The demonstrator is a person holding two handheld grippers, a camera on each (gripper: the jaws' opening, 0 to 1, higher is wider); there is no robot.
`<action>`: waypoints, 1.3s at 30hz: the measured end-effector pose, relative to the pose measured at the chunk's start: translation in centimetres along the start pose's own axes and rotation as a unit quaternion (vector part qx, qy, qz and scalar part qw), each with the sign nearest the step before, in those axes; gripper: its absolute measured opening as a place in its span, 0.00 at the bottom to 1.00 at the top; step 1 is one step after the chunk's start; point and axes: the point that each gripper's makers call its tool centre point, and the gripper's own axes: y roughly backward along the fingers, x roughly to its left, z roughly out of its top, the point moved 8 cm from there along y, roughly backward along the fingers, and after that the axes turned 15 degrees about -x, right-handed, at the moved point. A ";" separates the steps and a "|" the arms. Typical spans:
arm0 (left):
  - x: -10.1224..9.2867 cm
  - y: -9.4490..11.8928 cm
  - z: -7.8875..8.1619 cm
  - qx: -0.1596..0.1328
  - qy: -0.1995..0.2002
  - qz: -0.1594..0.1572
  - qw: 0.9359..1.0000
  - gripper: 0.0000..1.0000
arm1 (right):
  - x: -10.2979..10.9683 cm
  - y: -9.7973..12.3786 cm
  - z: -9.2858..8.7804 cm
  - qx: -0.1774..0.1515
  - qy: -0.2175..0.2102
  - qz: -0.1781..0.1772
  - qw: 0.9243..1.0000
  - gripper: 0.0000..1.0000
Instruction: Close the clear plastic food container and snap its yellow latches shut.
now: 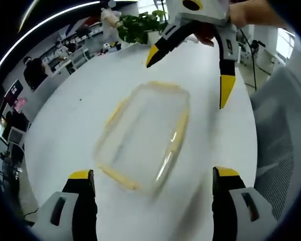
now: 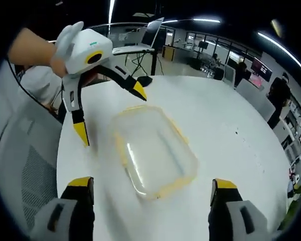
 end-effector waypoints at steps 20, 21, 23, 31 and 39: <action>-2.6 2.1 -3.1 -0.018 0.065 0.036 0.997 0.95 | 2.7 1.8 -2.3 -0.013 -0.038 -0.025 0.999 0.94; -2.8 2.2 -3.4 -0.017 0.062 0.039 0.997 0.95 | 2.9 1.9 -2.6 -0.017 -0.044 -0.029 0.998 0.93; -3.0 2.4 -3.4 -0.024 0.065 0.043 0.997 0.95 | 3.5 2.1 -3.1 -0.020 -0.048 -0.032 0.998 0.93; -3.9 3.3 -4.2 -0.039 0.081 0.057 0.994 0.94 | 4.9 2.2 -4.0 -0.034 -0.060 -0.046 0.997 0.93; -5.1 4.2 -4.2 -0.067 0.078 0.075 0.992 0.95 | 5.7 3.6 -5.0 -0.063 -0.064 -0.076 0.993 0.93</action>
